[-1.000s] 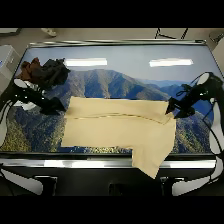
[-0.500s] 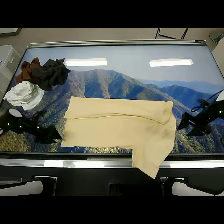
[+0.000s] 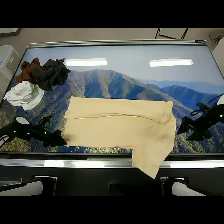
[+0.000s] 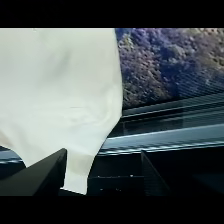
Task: Fold the clothes and pants, and hang the long-sleeved shirts on hangers.
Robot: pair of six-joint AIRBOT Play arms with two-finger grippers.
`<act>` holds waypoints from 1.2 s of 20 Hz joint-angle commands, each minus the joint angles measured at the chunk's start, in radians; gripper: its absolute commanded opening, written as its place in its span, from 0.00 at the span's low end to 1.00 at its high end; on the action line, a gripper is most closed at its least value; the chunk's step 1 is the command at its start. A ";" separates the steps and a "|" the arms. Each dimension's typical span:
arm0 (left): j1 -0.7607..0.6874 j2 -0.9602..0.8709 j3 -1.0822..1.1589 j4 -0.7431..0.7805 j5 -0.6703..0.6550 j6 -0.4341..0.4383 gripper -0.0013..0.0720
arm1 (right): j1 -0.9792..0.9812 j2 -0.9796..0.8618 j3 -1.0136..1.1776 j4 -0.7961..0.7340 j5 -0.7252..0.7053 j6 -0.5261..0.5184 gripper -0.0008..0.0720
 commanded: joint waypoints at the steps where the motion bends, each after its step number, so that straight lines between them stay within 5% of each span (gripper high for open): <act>1: -0.009 0.003 -0.006 -0.002 0.033 -0.010 0.05 | -0.001 0.061 -0.148 -0.029 -0.084 0.000 0.80; 5: -0.009 0.007 -0.006 -0.002 0.029 -0.007 0.05 | -0.001 0.089 -0.425 0.062 -0.240 -0.027 0.86; 11: -0.009 0.024 -0.006 -0.002 0.011 -0.007 0.05 | -0.001 0.088 -0.578 0.250 -0.334 -0.111 0.77; 13: -0.009 0.032 -0.006 -0.002 0.010 -0.007 0.05 | -0.001 0.088 -0.606 0.270 -0.357 -0.113 0.50; 14: -0.009 0.035 -0.006 -0.002 0.010 -0.007 0.05 | -0.001 0.088 -0.604 0.269 -0.354 -0.113 0.20; 15: -0.006 0.039 -0.004 -0.002 0.009 -0.007 0.05 | -0.001 0.088 -0.589 0.270 -0.339 -0.115 0.06; 24: -0.054 -0.047 0.420 -0.013 -0.084 -0.077 0.05 | 0.090 -0.016 0.085 0.263 -0.248 -0.073 0.06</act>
